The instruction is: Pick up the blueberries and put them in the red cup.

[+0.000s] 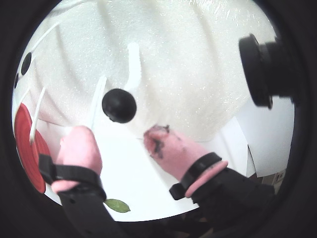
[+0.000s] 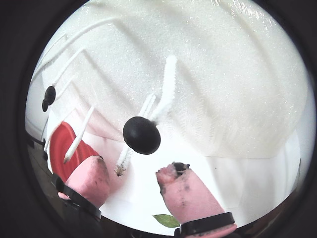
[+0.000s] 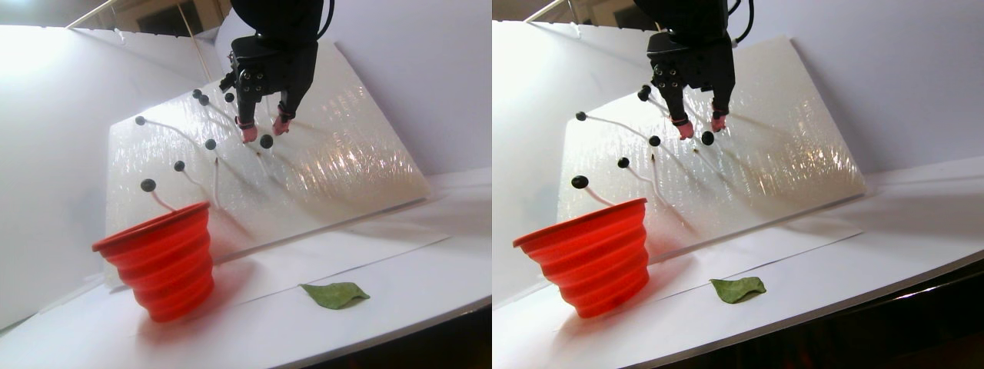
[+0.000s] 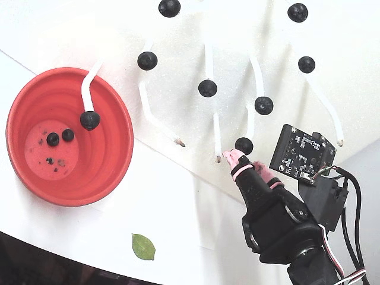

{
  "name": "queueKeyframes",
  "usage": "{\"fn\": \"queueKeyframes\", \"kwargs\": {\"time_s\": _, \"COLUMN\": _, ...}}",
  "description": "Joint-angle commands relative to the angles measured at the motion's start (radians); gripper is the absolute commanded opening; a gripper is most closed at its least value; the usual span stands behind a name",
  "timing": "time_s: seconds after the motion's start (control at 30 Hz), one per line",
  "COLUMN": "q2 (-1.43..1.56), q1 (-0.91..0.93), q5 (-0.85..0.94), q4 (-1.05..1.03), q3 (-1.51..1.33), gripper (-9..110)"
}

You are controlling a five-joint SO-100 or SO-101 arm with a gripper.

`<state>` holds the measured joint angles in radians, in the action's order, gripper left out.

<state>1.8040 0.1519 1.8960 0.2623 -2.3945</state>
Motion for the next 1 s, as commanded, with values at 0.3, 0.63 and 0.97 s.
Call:
{"fn": "queueKeyframes", "kwargs": {"time_s": 0.3, "q2": -0.048, "q1": -0.012, "q5": 0.005, "q4": 0.069, "q3": 0.135, "gripper": 20}}
{"fn": "queueKeyframes", "kwargs": {"time_s": 0.63, "q2": -0.089, "q1": -0.015, "q5": -0.006, "q4": 0.100, "q3": 0.160, "gripper": 20}}
{"fn": "queueKeyframes", "kwargs": {"time_s": 0.97, "q2": -0.118, "q1": -0.025, "q5": -0.031, "q4": 0.120, "q3": 0.169, "gripper": 19}}
